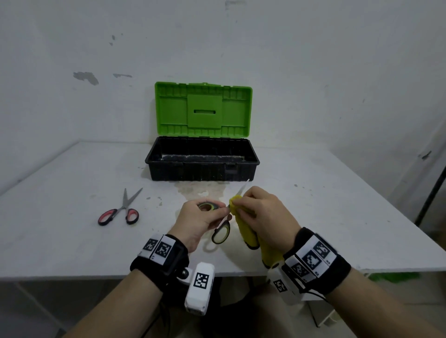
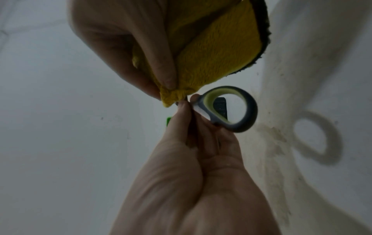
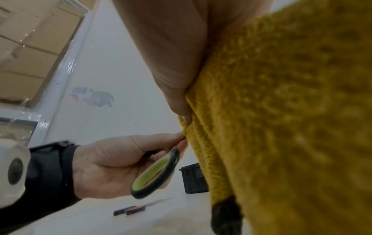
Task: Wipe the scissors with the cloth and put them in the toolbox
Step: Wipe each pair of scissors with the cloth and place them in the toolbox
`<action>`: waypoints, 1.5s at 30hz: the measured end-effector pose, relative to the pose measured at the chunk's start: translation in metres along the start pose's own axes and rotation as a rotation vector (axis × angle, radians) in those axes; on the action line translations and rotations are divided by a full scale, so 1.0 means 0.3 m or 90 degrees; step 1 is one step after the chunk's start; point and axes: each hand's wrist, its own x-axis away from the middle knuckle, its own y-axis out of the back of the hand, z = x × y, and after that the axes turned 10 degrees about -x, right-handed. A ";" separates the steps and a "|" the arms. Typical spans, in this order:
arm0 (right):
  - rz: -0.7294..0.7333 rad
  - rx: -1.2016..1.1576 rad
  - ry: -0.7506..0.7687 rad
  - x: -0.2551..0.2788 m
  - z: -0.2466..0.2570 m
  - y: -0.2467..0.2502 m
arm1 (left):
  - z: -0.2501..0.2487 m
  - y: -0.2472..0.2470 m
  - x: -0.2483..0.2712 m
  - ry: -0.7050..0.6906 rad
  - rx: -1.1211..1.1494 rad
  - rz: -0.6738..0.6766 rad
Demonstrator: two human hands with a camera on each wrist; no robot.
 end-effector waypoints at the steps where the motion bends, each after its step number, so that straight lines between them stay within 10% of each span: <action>1: 0.014 0.017 0.011 0.001 0.000 -0.004 | 0.000 -0.001 0.000 -0.004 -0.017 0.002; 45: -0.094 0.008 -0.181 -0.057 -0.084 0.055 | 0.019 0.002 0.018 -0.010 -0.045 0.030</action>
